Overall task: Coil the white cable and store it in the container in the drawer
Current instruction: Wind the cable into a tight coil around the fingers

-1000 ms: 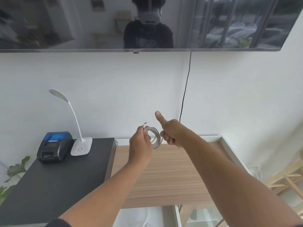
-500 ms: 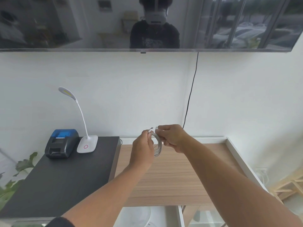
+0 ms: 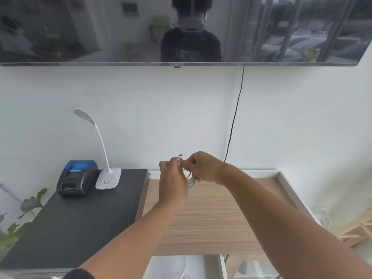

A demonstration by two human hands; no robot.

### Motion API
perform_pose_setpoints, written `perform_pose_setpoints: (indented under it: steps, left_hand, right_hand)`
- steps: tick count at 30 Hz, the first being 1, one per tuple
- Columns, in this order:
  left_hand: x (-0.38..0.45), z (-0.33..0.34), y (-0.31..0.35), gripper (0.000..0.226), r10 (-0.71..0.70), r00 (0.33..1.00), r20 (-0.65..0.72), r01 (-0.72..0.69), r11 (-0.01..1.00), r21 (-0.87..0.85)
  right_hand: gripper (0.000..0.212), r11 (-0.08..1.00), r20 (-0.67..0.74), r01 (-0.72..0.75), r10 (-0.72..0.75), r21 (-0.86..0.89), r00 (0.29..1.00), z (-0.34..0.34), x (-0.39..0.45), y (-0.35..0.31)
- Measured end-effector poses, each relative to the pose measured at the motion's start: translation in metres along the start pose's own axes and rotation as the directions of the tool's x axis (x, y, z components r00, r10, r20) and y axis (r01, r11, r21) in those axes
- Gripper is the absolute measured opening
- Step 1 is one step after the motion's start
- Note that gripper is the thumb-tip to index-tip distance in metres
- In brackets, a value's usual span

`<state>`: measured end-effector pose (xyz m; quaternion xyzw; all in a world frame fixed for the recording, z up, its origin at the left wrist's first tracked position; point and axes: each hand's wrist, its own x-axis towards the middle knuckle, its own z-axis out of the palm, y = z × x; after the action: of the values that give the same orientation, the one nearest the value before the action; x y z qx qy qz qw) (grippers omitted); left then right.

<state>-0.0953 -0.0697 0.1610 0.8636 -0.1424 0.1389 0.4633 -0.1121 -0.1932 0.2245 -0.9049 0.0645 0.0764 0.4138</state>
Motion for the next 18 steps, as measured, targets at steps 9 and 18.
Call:
perform_pose_setpoints:
  steps: [9,18]
  left_hand:
    - [0.011,0.003,0.005,0.038,-0.193,0.976,0.100,0.205,0.970,-0.131]
    - [0.012,-0.002,0.012,0.028,-0.291,0.945,0.152,0.323,0.908,-0.266]
  right_hand:
    - [0.020,0.991,-0.047,0.052,-0.058,-0.119,0.997,-0.003,0.002,0.003]
    - [0.033,0.863,-0.270,0.314,-0.437,-0.396,0.858,0.007,0.004,0.005]
